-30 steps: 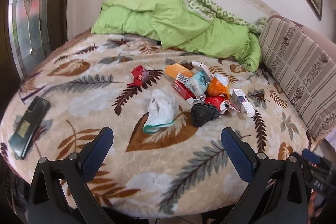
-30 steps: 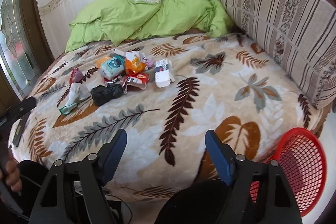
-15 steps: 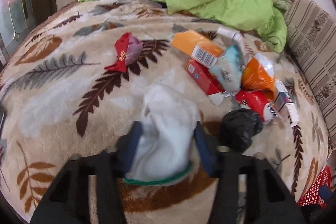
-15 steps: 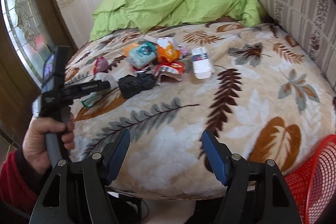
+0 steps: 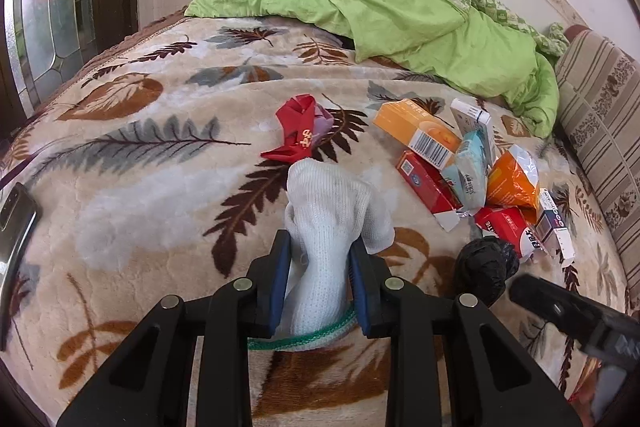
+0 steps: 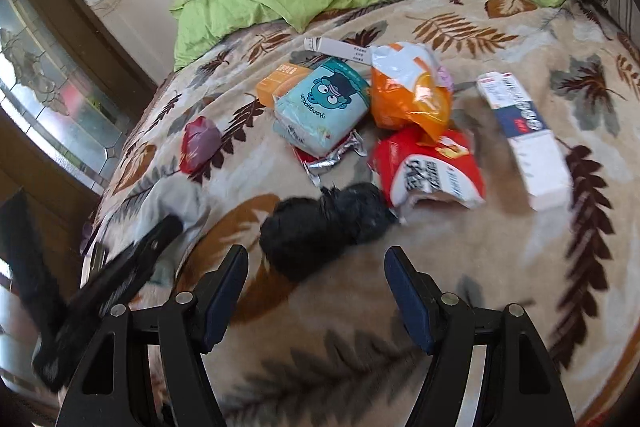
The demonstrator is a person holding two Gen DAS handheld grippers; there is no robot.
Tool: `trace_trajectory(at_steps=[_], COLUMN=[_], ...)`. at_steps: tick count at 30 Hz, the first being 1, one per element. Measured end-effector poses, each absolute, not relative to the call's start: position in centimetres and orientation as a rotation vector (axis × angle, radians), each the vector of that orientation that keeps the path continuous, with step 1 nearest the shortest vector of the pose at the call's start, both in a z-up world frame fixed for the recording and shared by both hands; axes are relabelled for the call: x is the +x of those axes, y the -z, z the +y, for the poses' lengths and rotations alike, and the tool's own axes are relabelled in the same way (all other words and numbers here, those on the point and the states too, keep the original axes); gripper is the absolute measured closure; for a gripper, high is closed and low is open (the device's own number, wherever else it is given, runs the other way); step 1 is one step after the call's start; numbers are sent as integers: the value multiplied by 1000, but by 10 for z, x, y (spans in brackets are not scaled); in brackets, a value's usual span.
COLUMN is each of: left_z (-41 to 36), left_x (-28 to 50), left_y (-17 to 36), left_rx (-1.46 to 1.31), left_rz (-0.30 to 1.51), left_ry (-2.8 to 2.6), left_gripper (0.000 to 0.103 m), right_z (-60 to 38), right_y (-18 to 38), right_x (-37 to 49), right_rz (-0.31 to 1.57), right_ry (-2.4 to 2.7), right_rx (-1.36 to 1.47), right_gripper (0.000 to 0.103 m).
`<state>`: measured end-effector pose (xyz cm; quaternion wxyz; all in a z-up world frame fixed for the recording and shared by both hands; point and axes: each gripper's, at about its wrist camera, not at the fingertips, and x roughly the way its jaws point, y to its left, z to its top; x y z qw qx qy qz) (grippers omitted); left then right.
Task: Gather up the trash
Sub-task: 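Grasp the white glove with the left gripper, then grasp the black plastic bag with the right gripper, then carry the glove and bag to the red basket and open both grippers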
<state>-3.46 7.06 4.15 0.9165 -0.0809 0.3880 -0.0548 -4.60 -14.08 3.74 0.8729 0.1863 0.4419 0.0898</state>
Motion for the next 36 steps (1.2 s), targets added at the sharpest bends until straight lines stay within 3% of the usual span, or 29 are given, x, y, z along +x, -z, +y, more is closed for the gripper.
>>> trace_trajectory(at_steps=[5,11,36], left_z=[74,75,7], left_x=[-35,-37,-82], left_y=[-40,-40,-66], left_rx=[-168,-162,-67], left_rz=[799,798,718], left_ry=[116,131,349], left_gripper=[76,76,76], right_z=[-132,-119,-184], right_y=[-19,-33,-85], right_x=[-18,-26,-123], right_rz=[939,839,673], right_ry=[-172,-196,-119], right_rx=[424,310,357], right_gripper=[29,38,38])
